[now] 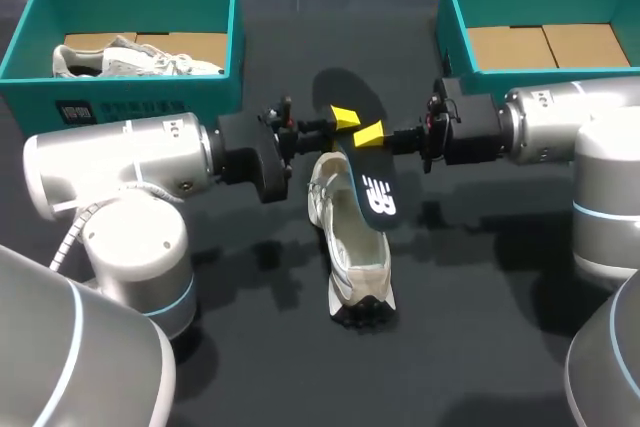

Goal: Take the shoe out of the shoebox, open the shoe tongue, remove and reinsert the insole, then place the shoe into the shoebox

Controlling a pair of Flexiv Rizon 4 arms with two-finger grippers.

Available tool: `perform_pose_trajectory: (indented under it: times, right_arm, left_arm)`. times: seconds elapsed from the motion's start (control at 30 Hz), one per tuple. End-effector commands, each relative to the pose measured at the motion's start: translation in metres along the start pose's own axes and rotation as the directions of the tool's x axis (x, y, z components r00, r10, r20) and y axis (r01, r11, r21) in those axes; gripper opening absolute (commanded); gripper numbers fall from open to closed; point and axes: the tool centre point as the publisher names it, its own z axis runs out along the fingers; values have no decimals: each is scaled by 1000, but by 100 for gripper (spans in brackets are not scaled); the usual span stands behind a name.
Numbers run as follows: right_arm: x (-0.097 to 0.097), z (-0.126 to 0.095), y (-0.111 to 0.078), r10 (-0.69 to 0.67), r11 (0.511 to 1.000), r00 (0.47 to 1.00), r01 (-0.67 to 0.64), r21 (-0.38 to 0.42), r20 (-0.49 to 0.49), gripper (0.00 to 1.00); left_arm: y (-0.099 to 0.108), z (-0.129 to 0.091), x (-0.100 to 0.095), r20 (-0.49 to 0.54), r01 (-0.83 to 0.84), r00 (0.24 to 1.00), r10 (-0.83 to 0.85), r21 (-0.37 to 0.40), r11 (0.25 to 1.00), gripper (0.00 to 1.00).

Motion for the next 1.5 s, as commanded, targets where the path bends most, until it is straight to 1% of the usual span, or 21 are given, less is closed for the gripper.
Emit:
perform_pose_trajectory:
  times: [0.03, 0.23, 0.27, 0.33, 0.37, 0.6, 0.63, 0.67, 0.7, 0.73, 0.9, 0.97, 1.0, 1.03, 1.23, 1.4, 1.47, 1.5]
  right_arm:
    - [-1, 2, -1, 4, 1000, 1000, -4, -1, 3, 0]
    - [-2, 2, -3, 12, 1000, 1000, -12, -2, 2, 0]
    - [-2, 2, -3, 13, 1000, 1000, -13, -1, 2, 0]
    - [-2, 2, -3, 15, 1000, 1000, -15, -1, 1, 0]
    - [-2, 2, -3, 16, 1000, 1000, -16, -1, 1, 0]
    - [-5, 0, -3, 21, 1000, 1000, -21, 0, -4, 0]
    - [-5, 0, -3, 22, 1000, 1000, -22, 0, -4, 11]
    - [-6, -2, -3, 23, 1000, 1000, -23, -1, -4, 35]
    - [-6, -3, -4, 24, 1000, 1000, -24, -2, -3, 62]
    - [-7, -5, -4, 25, 1000, 1000, -25, -3, 0, 100]
    - [-9, -20, -8, 1, 1000, 999, 0, -9, 39, 100]
    - [-9, -28, -8, -49, 999, 996, 48, 11, 73, 100]
    - [-10, -34, -8, -129, 990, 990, 125, 58, 63, 100]
    - [-11, -38, -9, -157, 986, 987, 154, 62, 35, 100]
    - [-11, -38, -9, -157, 986, 987, 154, 62, 35, 100]
    - [-11, -38, -9, -157, 986, 987, 154, 62, 35, 100]
    - [-12, -42, -8, -253, 961, 965, 242, 137, 68, 100]
    - [-12, -47, -10, -322, 938, 943, 305, 168, 85, 100]
  left_arm:
    - [-1, 5, 2, 1, -7, 1000, 7, -12, 1000, 20]
    - [1, 7, 3, -5, -12, 1000, 12, -17, 1000, 16]
    - [2, 8, 3, -6, -13, 1000, 13, -19, 1000, 14]
    - [3, 9, 4, -8, -14, 1000, 14, -20, 1000, 3]
    - [3, 9, 4, -8, -14, 1000, 14, -22, 1000, 0]
    - [3, 10, 4, -5, -19, 1000, 19, -23, 1000, 0]
    - [4, 10, 4, -4, -19, 1000, 19, -23, 1000, 0]
    - [4, 9, 4, -3, -20, 1000, 20, -22, 1000, 0]
    - [3, 8, 3, -2, -20, 1000, 20, -22, 1000, 0]
    - [3, 6, 2, -1, -21, 1000, 21, -21, 1000, 0]
    - [1, -7, -1, -1, -21, 1000, 21, -14, 1000, 0]
    - [1, -13, -2, -2, -18, 1000, 18, -12, 1000, 0]
    - [0, -17, -2, -4, -5, 1000, 5, -7, 1000, 0]
    - [0, -20, -3, -3, -4, 1000, 4, -7, 1000, 0]
    - [-7, -43, -4, -9, 2, 1000, -2, -5, 1000, 0]
    - [-17, -62, -4, -34, 28, 999, -28, 5, 1000, 0]
    - [-21, -68, -5, -45, 40, 998, -39, 16, 999, 0]
    - [-24, -71, -6, -49, 53, 997, -52, 23, 998, 0]
